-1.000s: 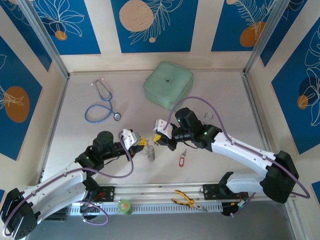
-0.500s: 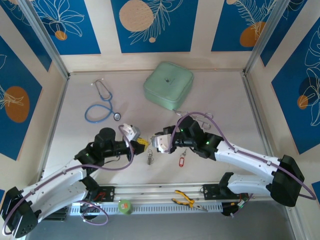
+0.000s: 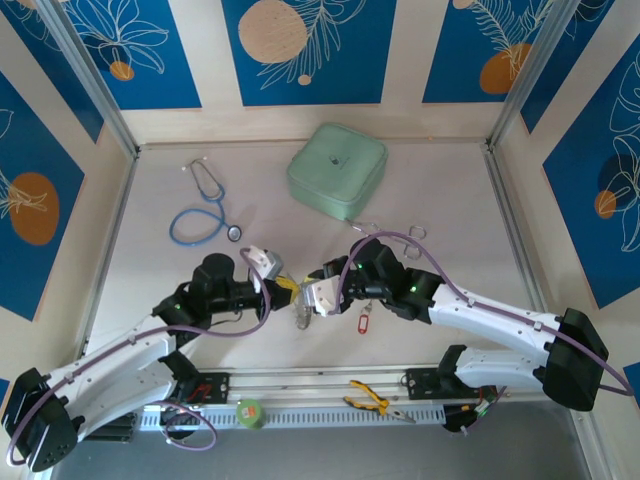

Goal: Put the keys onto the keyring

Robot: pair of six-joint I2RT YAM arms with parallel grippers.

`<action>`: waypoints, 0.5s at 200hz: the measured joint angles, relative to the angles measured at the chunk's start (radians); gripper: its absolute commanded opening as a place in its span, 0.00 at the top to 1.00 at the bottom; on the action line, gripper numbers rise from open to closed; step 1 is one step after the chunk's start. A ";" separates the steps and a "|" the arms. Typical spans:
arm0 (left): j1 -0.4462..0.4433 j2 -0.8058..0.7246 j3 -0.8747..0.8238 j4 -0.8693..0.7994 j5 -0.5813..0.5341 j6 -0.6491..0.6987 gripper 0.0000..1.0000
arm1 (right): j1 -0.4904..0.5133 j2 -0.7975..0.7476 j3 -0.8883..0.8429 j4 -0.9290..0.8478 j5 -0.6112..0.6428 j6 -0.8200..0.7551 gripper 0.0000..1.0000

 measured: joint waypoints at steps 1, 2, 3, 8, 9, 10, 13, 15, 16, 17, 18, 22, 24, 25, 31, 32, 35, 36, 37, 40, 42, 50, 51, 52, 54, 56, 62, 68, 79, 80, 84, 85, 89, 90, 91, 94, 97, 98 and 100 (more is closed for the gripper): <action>0.000 0.000 0.000 0.000 0.000 0.000 1.00 | 0.000 0.000 0.000 0.000 0.000 0.000 1.00; 0.000 0.001 0.000 0.000 0.000 0.000 1.00 | 0.000 0.000 0.000 0.000 0.000 0.000 1.00; 0.000 0.001 0.000 0.000 0.000 0.000 1.00 | 0.000 0.000 0.000 0.000 0.001 0.000 1.00; 0.000 0.002 0.000 0.000 0.000 0.000 1.00 | 0.001 0.000 0.000 0.000 0.003 -0.001 1.00; 0.000 0.002 0.000 0.000 0.000 0.000 1.00 | 0.001 0.000 0.000 0.000 0.003 -0.002 1.00; 0.000 0.002 0.000 0.000 0.000 0.000 1.00 | 0.001 0.000 0.000 0.000 0.003 -0.002 1.00; 0.000 0.002 0.000 0.000 0.000 0.000 1.00 | 0.002 0.000 0.000 -0.001 0.004 -0.003 1.00; 0.000 0.002 0.000 0.000 0.000 0.000 1.00 | 0.003 0.000 0.000 -0.002 0.004 -0.003 1.00; 0.000 0.002 0.000 0.000 0.000 0.000 1.00 | 0.003 0.000 0.000 -0.002 0.005 -0.004 1.00; 0.000 0.002 0.000 0.000 0.000 0.000 1.00 | 0.003 0.000 0.000 -0.003 0.005 -0.005 1.00; 0.000 0.002 0.000 0.000 0.000 0.000 1.00 | 0.003 0.000 0.000 -0.003 0.006 -0.005 1.00; 0.000 0.002 0.000 0.000 0.001 0.000 1.00 | 0.005 0.000 0.000 -0.003 0.007 -0.007 1.00; 0.000 0.002 0.000 -0.001 0.002 0.000 1.00 | 0.005 0.000 0.000 -0.003 0.008 -0.009 1.00; 0.000 0.002 0.000 -0.001 0.002 0.000 1.00 | 0.005 0.000 0.000 -0.003 0.008 -0.009 1.00; 0.000 0.002 0.000 -0.001 0.003 0.000 1.00 | 0.006 0.000 0.000 -0.003 0.011 -0.011 1.00; 0.000 0.002 0.000 -0.001 0.003 0.000 1.00 | 0.006 0.000 0.000 -0.003 0.011 -0.012 1.00; 0.000 0.002 0.000 -0.001 0.003 0.000 1.00 | 0.007 0.000 0.000 -0.003 0.012 -0.014 1.00; 0.000 0.002 0.000 -0.001 0.003 0.000 1.00 | 0.007 0.000 0.000 -0.003 0.013 -0.015 1.00; 0.000 0.002 0.000 -0.001 0.003 0.000 1.00 | 0.008 0.000 0.000 -0.004 0.014 -0.015 1.00; 0.000 0.002 0.000 -0.002 0.003 0.000 1.00 | 0.009 0.000 0.000 -0.004 0.016 -0.016 1.00; 0.000 0.002 0.000 -0.002 0.003 0.000 1.00 | 0.010 0.000 0.000 -0.004 0.017 -0.018 1.00; 0.000 0.002 0.000 -0.003 0.003 -0.001 1.00 | 0.012 0.000 0.000 -0.006 0.022 -0.023 1.00; 0.000 0.002 0.000 -0.003 0.003 -0.001 1.00 | 0.013 0.000 0.000 -0.006 0.022 -0.023 1.00; 0.000 0.002 0.000 -0.004 0.003 -0.002 1.00 | 0.013 0.000 0.000 -0.006 0.022 -0.023 1.00; 0.000 0.002 0.000 -0.004 0.003 -0.003 1.00 | 0.013 0.000 0.000 -0.006 0.024 -0.024 1.00; 0.000 0.002 0.000 -0.004 0.003 -0.004 1.00 | 0.014 0.000 0.000 -0.007 0.025 -0.026 1.00; 0.001 0.002 0.000 -0.006 0.003 -0.005 1.00 | 0.016 0.000 0.000 -0.007 0.028 -0.029 1.00; 0.001 0.002 0.000 -0.007 0.003 -0.006 1.00 | 0.018 -0.001 0.000 -0.008 0.029 -0.031 1.00; 0.001 0.002 0.000 -0.007 0.003 -0.008 1.00 | 0.020 -0.004 0.000 -0.013 0.034 -0.039 1.00; 0.001 0.002 0.000 -0.007 0.003 -0.008 1.00 | 0.020 -0.004 0.000 -0.014 0.034 -0.040 1.00; 0.001 0.002 0.000 -0.007 0.003 -0.008 1.00 | 0.022 -0.006 0.000 -0.016 0.035 -0.045 1.00; 0.001 0.002 0.000 -0.007 0.002 -0.008 1.00 | 0.022 -0.006 0.000 -0.017 0.036 -0.045 1.00; 0.001 0.002 0.000 -0.007 0.002 -0.008 1.00 | 0.023 -0.007 0.000 -0.019 0.037 -0.048 1.00; 0.001 0.003 0.000 -0.007 0.002 -0.008 1.00 | 0.024 -0.008 0.000 -0.019 0.037 -0.048 1.00; 0.001 0.003 0.000 -0.007 0.002 -0.008 1.00 | 0.024 -0.008 0.000 -0.020 0.038 -0.050 1.00; 0.001 0.003 0.000 -0.007 0.002 -0.008 1.00 | 0.025 -0.009 0.000 -0.022 0.040 -0.051 1.00; 0.001 0.003 0.000 -0.007 0.002 -0.008 1.00 | 0.027 -0.009 0.000 -0.022 0.041 -0.053 1.00; 0.001 0.003 0.000 -0.007 0.002 -0.008 1.00 | 0.027 -0.009 0.000 -0.023 0.041 -0.053 1.00; 0.001 0.003 0.000 -0.007 0.002 -0.008 1.00 | 0.028 -0.010 0.000 -0.023 0.043 -0.053 1.00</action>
